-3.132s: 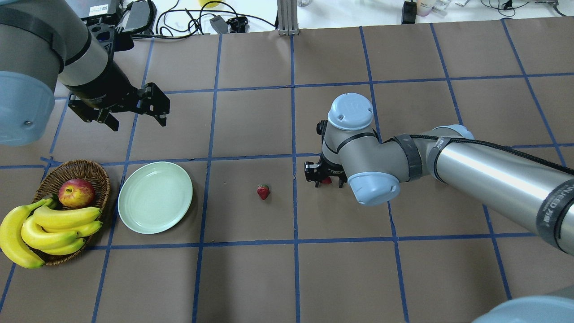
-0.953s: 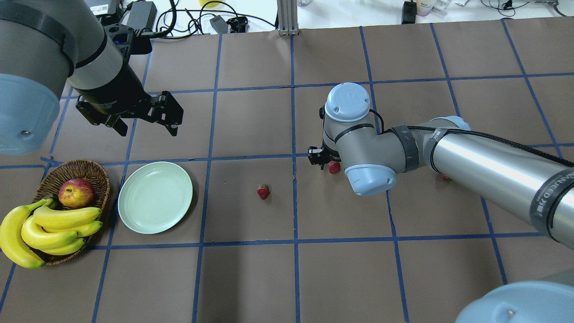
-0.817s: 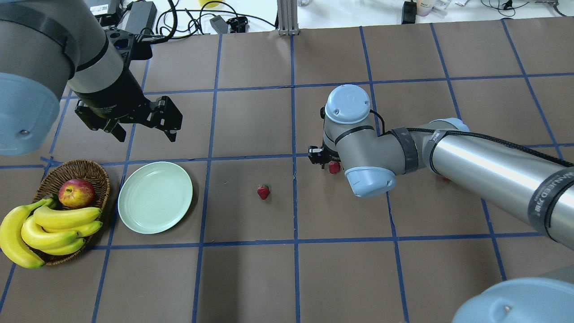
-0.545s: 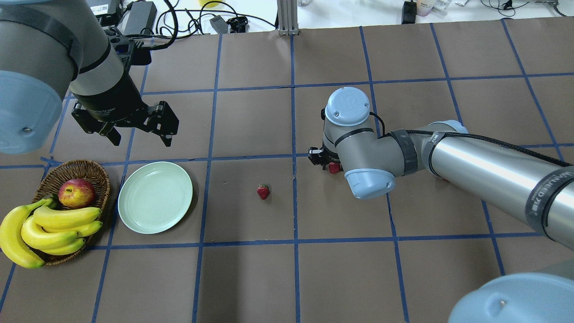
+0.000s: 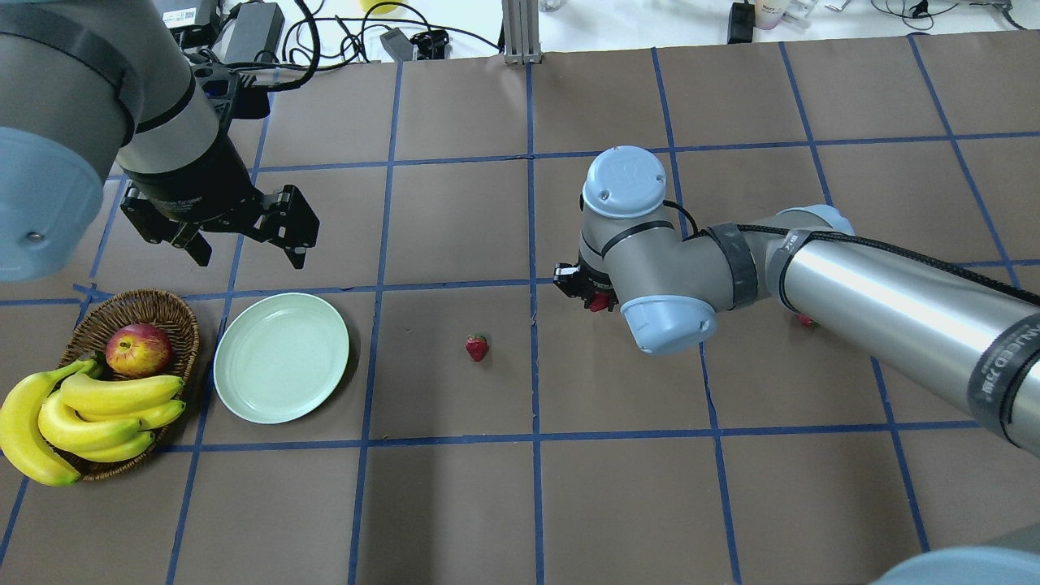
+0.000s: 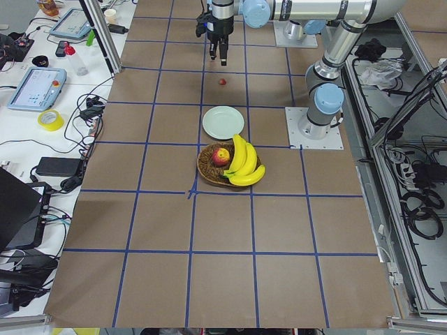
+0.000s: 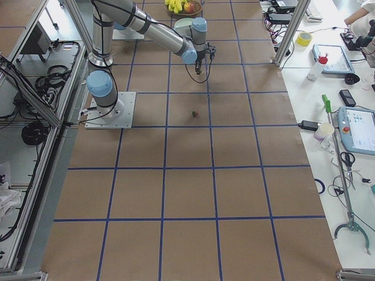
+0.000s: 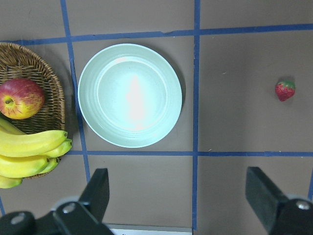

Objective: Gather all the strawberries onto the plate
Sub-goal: 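Carry the strawberry beside the first one and release it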

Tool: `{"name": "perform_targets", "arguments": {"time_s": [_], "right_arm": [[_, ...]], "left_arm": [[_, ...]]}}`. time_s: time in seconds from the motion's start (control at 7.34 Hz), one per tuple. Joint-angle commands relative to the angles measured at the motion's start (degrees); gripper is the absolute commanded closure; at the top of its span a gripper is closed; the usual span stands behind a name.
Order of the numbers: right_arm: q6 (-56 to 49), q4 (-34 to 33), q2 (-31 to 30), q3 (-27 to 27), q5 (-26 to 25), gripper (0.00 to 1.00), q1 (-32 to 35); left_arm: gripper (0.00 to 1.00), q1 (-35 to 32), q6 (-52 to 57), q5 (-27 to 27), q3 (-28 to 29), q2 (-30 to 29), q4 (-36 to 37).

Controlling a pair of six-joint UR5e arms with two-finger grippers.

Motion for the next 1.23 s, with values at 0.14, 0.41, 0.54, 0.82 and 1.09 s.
{"name": "perform_targets", "arguments": {"time_s": [0.14,0.41,0.54,0.82,1.09], "right_arm": [[15.4,1.7,2.0,-5.2,4.5,1.0,11.7],[16.1,-0.5,3.6,-5.7,5.1,1.0,12.3],[15.5,-2.9,4.0,-6.2,5.5,1.0,12.3],[15.7,-3.6,6.9,-6.4,5.0,0.38,12.2],[15.7,-3.5,6.5,-6.9,4.8,0.0,12.1]], "left_arm": [[0.0,0.0,1.4,0.7,0.1,0.0,-0.2],[0.0,0.0,1.4,0.5,0.0,0.0,-0.3],[0.0,0.0,1.4,0.4,0.1,-0.1,-0.3],[0.0,0.1,1.4,0.2,0.1,-0.3,-0.2],[0.0,0.0,0.6,0.3,0.1,-0.1,-0.2]]}}
